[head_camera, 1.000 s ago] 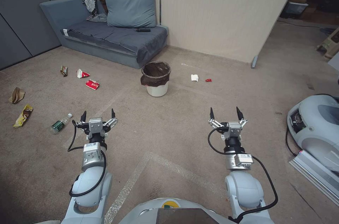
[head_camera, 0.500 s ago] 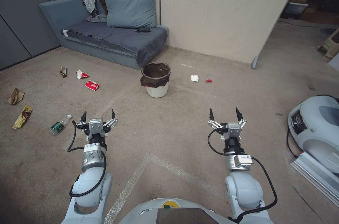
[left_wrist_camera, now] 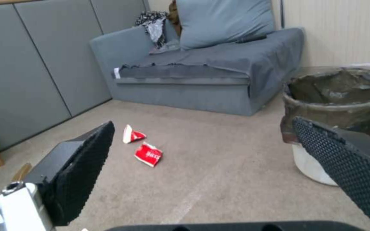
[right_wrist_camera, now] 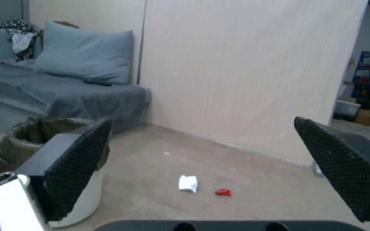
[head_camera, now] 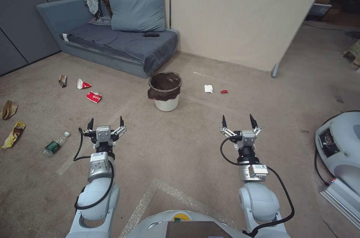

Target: Pick up the trash bin, then pick up the garbage from the floor and place it into the trash bin.

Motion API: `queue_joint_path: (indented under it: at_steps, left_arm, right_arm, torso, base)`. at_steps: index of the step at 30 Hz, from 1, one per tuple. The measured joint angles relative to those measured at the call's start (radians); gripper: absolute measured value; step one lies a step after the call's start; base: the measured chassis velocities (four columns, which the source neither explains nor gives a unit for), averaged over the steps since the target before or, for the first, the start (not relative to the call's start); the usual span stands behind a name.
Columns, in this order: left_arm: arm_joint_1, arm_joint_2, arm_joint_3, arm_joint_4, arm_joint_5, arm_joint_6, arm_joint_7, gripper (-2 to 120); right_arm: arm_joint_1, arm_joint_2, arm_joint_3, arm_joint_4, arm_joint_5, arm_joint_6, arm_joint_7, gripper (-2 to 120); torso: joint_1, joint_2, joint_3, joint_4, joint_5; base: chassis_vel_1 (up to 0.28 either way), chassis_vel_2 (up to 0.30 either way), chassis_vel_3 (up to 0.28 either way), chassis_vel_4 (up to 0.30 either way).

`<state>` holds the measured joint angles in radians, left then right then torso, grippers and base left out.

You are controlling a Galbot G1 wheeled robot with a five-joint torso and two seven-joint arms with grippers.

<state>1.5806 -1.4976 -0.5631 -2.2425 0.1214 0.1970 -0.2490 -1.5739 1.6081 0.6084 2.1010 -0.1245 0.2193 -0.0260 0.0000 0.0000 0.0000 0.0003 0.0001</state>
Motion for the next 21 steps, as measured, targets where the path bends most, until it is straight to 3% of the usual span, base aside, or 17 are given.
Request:
queue_joint_path:
  at_steps: [21]
  left_arm:
    - [0.004, 0.001, 0.010, -0.007, 0.006, 0.000, 0.004, 100]
  right_arm:
    - [-0.003, 0.000, 0.000, 0.005, 0.001, 0.001, -0.005, 100]
  torso:
    - [0.000, 0.000, 0.000, -0.0002, 0.0000]
  base:
    - [-0.115, 0.105, 0.105, -0.112]
